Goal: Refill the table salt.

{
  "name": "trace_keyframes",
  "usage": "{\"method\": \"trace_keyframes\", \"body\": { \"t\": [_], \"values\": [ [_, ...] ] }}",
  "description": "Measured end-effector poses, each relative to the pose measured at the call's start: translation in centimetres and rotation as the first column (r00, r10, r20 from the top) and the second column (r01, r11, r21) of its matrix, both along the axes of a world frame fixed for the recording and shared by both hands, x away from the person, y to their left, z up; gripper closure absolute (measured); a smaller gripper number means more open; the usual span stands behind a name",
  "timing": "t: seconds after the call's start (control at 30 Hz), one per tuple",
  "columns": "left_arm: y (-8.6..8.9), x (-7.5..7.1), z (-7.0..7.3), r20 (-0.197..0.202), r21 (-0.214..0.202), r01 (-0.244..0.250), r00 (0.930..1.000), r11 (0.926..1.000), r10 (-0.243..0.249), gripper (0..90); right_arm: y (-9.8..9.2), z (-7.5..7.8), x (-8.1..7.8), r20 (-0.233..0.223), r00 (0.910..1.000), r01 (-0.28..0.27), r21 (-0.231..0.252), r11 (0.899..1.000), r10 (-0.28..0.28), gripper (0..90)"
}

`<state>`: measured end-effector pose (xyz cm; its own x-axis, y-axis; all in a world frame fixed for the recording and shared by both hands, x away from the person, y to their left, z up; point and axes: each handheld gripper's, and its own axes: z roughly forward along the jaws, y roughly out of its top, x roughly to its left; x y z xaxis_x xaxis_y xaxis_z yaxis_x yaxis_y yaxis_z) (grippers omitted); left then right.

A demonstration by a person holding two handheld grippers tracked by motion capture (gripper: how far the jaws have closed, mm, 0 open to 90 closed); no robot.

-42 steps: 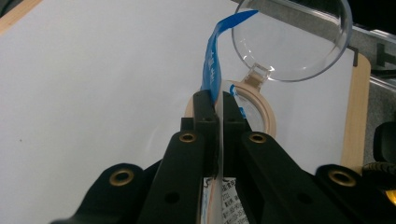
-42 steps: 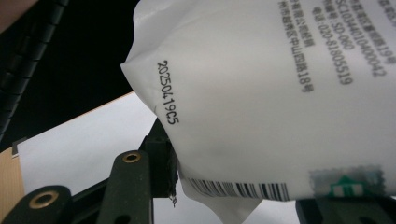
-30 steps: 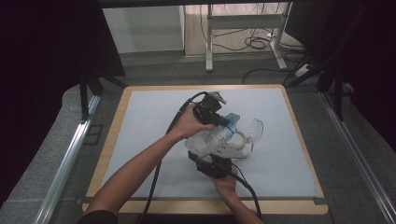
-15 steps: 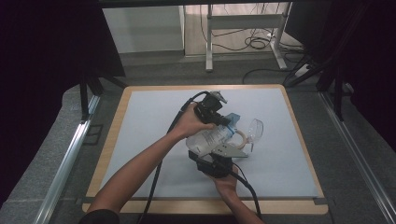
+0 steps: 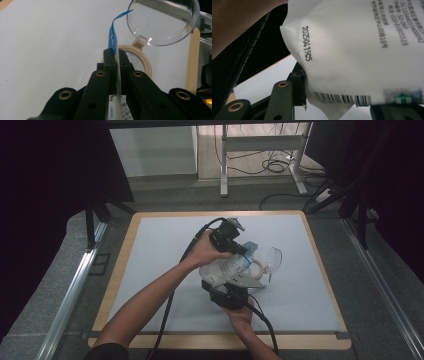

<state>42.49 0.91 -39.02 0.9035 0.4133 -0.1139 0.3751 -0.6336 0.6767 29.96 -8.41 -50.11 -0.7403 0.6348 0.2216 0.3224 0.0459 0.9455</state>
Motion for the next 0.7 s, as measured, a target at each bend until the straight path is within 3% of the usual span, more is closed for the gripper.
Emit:
{"method": "trace_keyframes", "body": {
  "t": [0.7],
  "values": [
    [-0.14, 0.11, -0.02, -0.010, 0.006, 0.010, 0.9999, 0.9999, -0.010, 89.6, -0.05, 0.14, -0.11, -0.017, 0.9998, 0.008, 0.006, 1.000, -0.008, 54.5]
  ]
}}
